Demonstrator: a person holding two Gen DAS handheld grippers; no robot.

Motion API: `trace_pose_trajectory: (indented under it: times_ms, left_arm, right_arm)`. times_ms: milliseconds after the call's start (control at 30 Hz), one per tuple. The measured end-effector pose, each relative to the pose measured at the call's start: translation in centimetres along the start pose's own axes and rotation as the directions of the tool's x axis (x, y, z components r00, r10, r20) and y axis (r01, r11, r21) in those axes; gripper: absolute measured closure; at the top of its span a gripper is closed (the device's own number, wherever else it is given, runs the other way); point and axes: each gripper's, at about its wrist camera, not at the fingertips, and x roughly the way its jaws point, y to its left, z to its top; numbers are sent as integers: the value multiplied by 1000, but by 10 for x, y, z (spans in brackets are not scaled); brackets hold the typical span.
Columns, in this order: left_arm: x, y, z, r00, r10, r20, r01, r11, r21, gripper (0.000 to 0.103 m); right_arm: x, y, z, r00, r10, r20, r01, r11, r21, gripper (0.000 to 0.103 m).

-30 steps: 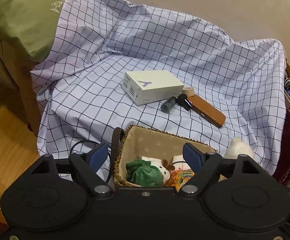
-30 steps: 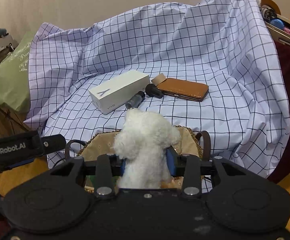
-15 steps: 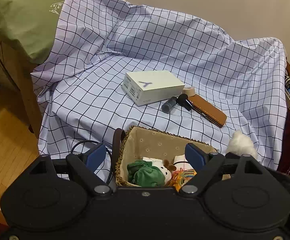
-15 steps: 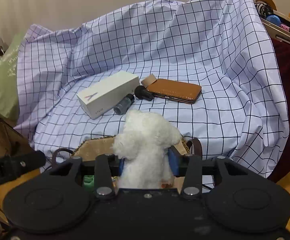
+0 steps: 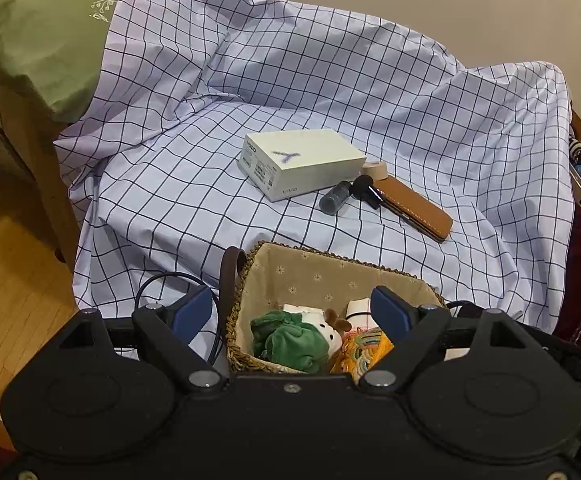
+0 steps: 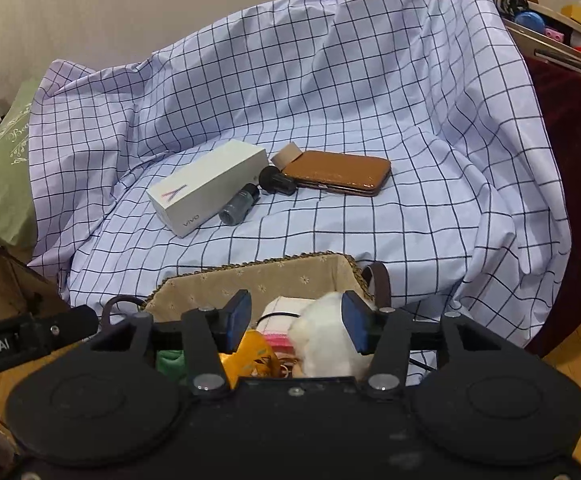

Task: Organize soft objects
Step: 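Open the left tool over the basket while the right tool lowers the bear into it, then move the left tool to the green-rimmed tape roll while the right tool reaches the beige tape roll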

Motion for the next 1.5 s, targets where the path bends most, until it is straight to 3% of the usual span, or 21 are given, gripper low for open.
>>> trace_pose_trajectory:
  times_ms: [700, 1500]
  left_arm:
    - [11, -7, -2, 999, -1, -51, 4, 998, 55, 20]
    - [74, -10, 27, 981, 61, -184, -39, 991, 125, 20]
  right_arm:
    - [3, 1, -3, 1000, 1, -11, -1, 1000, -24, 53]
    - [57, 13, 34, 995, -20, -96, 11, 996, -90, 52]
